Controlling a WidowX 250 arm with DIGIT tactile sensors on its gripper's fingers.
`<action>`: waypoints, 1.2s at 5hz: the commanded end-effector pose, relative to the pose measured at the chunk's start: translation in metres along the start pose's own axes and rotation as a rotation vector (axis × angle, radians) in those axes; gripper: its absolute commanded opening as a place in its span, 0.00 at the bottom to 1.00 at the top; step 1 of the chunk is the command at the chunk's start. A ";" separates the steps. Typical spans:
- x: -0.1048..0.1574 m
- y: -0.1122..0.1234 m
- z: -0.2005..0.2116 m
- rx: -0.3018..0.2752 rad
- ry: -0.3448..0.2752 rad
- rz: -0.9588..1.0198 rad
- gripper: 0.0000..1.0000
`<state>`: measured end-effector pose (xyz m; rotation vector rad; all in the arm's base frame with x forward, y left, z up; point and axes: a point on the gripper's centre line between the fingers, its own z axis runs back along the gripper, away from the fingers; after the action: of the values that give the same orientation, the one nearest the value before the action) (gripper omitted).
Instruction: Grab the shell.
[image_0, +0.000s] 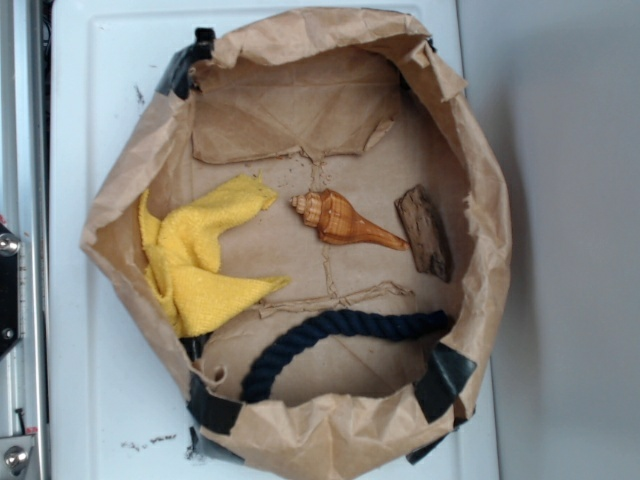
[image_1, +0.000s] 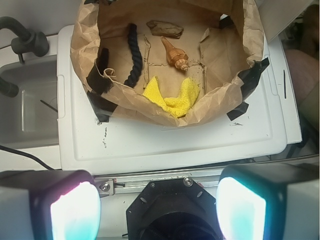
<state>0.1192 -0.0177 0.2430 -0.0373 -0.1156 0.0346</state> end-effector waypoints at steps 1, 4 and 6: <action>0.000 0.000 0.000 0.000 0.000 0.000 1.00; 0.107 0.011 -0.026 -0.011 -0.056 -0.064 1.00; 0.137 0.045 -0.077 0.027 -0.046 -0.219 1.00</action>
<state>0.2613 0.0276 0.1677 -0.0068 -0.1230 -0.1975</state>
